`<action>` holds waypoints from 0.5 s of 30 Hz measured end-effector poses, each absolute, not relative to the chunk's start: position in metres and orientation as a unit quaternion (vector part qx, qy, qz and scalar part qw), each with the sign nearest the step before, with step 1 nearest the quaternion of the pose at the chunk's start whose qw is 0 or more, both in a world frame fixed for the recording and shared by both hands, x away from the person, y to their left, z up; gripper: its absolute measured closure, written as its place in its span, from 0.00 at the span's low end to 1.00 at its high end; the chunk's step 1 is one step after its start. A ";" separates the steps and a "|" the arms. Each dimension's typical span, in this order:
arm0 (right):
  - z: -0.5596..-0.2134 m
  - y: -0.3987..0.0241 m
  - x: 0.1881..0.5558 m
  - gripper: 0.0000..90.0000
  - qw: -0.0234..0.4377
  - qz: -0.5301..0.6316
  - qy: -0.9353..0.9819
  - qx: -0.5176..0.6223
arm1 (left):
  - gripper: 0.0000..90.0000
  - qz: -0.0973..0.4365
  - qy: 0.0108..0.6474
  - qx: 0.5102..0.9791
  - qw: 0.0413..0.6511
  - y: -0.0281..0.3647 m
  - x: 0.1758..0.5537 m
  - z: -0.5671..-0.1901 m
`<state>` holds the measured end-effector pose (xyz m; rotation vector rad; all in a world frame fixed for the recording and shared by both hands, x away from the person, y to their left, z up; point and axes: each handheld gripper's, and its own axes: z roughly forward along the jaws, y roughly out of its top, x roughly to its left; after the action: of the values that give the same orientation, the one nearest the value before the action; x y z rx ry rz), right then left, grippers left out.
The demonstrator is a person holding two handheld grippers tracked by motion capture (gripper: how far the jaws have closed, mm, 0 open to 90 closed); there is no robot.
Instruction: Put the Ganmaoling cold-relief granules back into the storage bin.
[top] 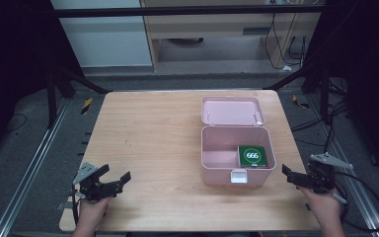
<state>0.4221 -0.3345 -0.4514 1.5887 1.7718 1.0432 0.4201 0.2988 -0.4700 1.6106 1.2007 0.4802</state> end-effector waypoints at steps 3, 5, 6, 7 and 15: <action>-0.460 -0.334 0.418 0.02 0.269 0.389 0.649 0.596 | 0.00 0.198 0.499 0.670 0.512 0.299 0.420 -0.470; -0.467 -0.334 0.418 0.01 0.259 0.390 0.648 0.600 | 0.00 0.197 0.499 0.672 0.511 0.298 0.421 -0.471; -0.469 -0.334 0.417 0.01 0.260 0.388 0.646 0.604 | 0.00 0.197 0.499 0.672 0.510 0.298 0.421 -0.471; -0.472 -0.333 0.417 0.01 0.261 0.385 0.647 0.604 | 0.00 0.196 0.499 0.672 0.510 0.298 0.421 -0.471; -0.477 -0.332 0.416 0.01 0.253 0.389 0.646 0.606 | 0.00 0.197 0.497 0.676 0.508 0.298 0.421 -0.471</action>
<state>0.4157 -0.3315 -0.4774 1.6486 1.7560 1.0574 0.4205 0.2975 -0.4709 1.6289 1.1967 0.4746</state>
